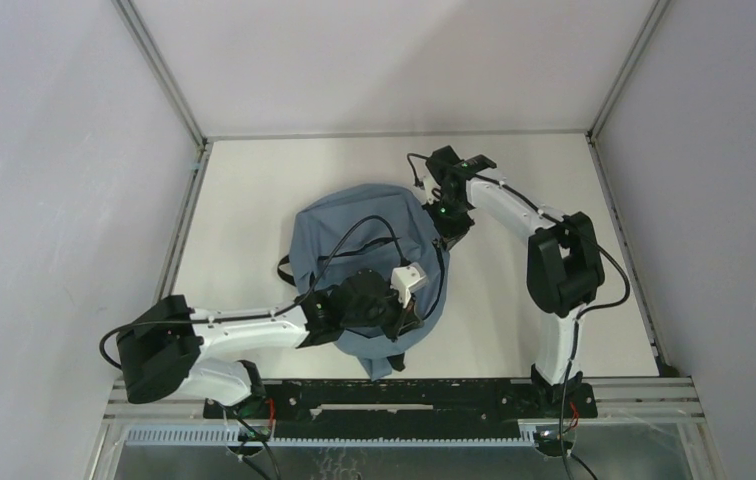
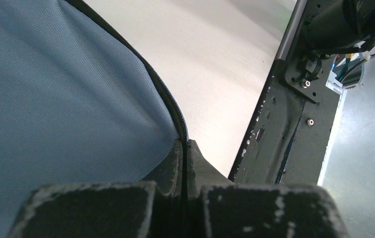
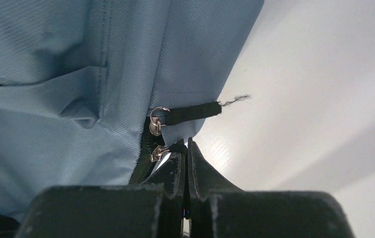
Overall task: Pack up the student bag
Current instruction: Zip the student bag at the center of the board.
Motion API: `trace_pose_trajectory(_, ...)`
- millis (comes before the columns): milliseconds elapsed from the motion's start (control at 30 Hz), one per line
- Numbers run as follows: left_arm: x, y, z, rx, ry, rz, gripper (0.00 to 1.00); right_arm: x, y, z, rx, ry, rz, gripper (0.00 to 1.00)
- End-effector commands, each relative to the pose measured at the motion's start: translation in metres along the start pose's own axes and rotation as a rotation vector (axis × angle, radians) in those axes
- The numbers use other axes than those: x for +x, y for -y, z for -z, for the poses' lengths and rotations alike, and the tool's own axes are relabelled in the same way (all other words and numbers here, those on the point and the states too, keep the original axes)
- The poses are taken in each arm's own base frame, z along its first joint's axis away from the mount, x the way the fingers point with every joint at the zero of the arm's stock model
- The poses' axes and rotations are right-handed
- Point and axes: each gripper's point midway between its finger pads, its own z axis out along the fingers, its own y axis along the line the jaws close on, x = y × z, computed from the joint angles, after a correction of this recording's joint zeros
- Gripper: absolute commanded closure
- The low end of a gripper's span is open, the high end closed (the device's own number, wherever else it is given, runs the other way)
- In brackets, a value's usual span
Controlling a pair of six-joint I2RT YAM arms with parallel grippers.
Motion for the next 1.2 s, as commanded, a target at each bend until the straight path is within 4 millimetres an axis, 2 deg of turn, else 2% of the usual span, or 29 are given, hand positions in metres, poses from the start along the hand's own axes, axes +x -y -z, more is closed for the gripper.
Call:
trace_pose_trajectory(0,0.052,0.051,0.016,0.207,-0.174,0.053,1.0,-0.055,0.053,0.021,0.216,0.196,0.002,1.0)
trace_pose_trajectory(133,0.052,0.053,0.015,0.219,-0.182,0.043,1.0,-0.065,0.057,0.026,0.198,0.227,-0.021,1.0)
trace_pose_trajectory(200,0.045,0.05,0.015,0.198,-0.186,0.007,1.0,-0.067,0.054,0.03,0.176,0.225,-0.035,0.99)
trace_pose_trajectory(267,0.026,0.042,0.016,0.148,-0.179,-0.038,1.0,-0.067,0.049,0.038,0.157,0.233,-0.064,0.78)
trace_pose_trajectory(300,0.009,0.041,0.019,0.128,-0.168,-0.059,0.95,-0.063,0.046,0.04,0.144,0.235,-0.078,0.69)
trace_pose_trajectory(367,-0.023,0.03,0.026,0.045,-0.11,-0.085,0.73,-0.059,0.036,0.051,0.105,0.27,-0.096,0.55)
trace_pose_trajectory(433,-0.052,0.016,0.039,-0.031,-0.038,-0.103,0.57,-0.054,0.029,0.066,0.075,0.328,-0.116,0.4)
trace_pose_trajectory(467,-0.064,0.008,0.046,-0.074,-0.001,-0.101,0.5,-0.051,0.028,0.073,0.068,0.359,-0.131,0.36)
trace_pose_trajectory(533,-0.082,-0.009,0.064,-0.145,0.062,-0.079,0.39,-0.047,0.025,0.097,0.053,0.459,-0.179,0.34)
trace_pose_trajectory(600,-0.095,-0.034,0.086,-0.246,0.113,-0.016,0.25,-0.037,0.018,0.106,0.014,0.507,-0.226,0.33)
trace_pose_trajectory(700,-0.103,-0.073,0.121,-0.378,0.16,0.101,0.18,-0.013,-0.007,0.1,-0.116,0.487,-0.303,0.25)
trace_pose_trajectory(733,-0.104,-0.096,0.137,-0.462,0.181,0.165,0.13,-0.004,-0.016,0.095,-0.161,0.46,-0.333,0.23)
trace_pose_trajectory(800,-0.097,-0.128,0.159,-0.571,0.209,0.267,0.12,0.013,-0.04,0.087,-0.252,0.408,-0.342,0.22)
trace_pose_trajectory(867,-0.082,-0.161,0.181,-0.7,0.234,0.386,0.13,0.033,-0.056,0.072,-0.239,0.379,-0.338,0.22)
trace_pose_trajectory(933,-0.058,-0.188,0.196,-0.801,0.232,0.508,0.13,0.047,-0.067,0.062,-0.176,0.385,-0.348,0.21)
trace_pose_trajectory(1033,-0.022,-0.213,0.203,-0.883,0.204,0.661,0.13,0.062,-0.081,0.047,-0.149,0.403,-0.409,0.2)
trace_pose_trajectory(1167,0.006,-0.222,0.193,-0.903,0.155,0.731,0.15,0.079,-0.079,0.022,-0.084,0.4,-0.485,0.2)
